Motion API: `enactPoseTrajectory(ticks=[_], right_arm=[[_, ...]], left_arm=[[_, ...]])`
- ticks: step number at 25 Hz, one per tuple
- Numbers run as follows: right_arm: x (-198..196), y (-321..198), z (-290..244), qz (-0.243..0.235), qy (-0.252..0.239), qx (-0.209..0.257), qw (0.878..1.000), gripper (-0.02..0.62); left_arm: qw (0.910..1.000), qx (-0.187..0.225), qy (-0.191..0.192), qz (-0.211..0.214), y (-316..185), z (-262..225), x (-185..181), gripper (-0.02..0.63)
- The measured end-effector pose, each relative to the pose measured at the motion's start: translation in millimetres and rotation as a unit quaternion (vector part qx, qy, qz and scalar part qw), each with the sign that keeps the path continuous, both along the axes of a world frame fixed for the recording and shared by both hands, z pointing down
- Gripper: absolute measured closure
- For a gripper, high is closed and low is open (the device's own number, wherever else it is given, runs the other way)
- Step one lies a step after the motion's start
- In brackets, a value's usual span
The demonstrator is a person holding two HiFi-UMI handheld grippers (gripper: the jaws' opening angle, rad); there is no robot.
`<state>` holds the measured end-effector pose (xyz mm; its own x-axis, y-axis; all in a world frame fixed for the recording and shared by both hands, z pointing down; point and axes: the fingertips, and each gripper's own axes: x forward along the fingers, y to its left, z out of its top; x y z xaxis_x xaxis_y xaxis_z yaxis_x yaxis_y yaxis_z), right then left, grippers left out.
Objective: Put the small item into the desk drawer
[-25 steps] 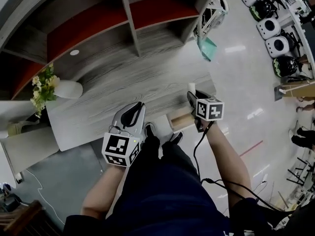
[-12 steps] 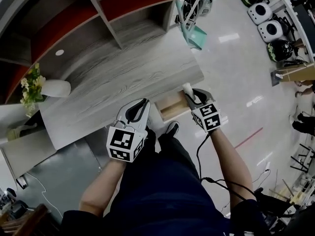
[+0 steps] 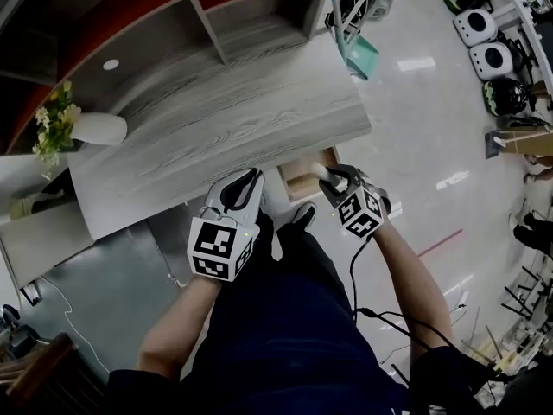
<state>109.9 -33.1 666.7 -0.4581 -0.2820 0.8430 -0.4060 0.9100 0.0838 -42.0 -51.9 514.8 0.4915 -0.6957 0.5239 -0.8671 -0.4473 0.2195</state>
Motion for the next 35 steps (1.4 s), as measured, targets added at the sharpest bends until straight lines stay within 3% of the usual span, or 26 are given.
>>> enactPoseTrajectory(ticks=[8, 18, 35], right_arm=[[-12, 8, 53, -0.074, 0.062, -0.029, 0.995, 0.460], [-33, 14, 107, -0.140, 0.092, -0.054, 0.984, 0.460], [-31, 11, 167, -0.160, 0.148, -0.094, 0.971, 0.457]], left_arm=[[0.9991, -0.019, -0.007, -0.036, 11, 17, -32, 0.577], [0.9970, -0.049, -0.011, -0.060, 21, 40, -49, 0.577], [0.9943, -0.077, -0.012, -0.072, 25, 63, -55, 0.577]])
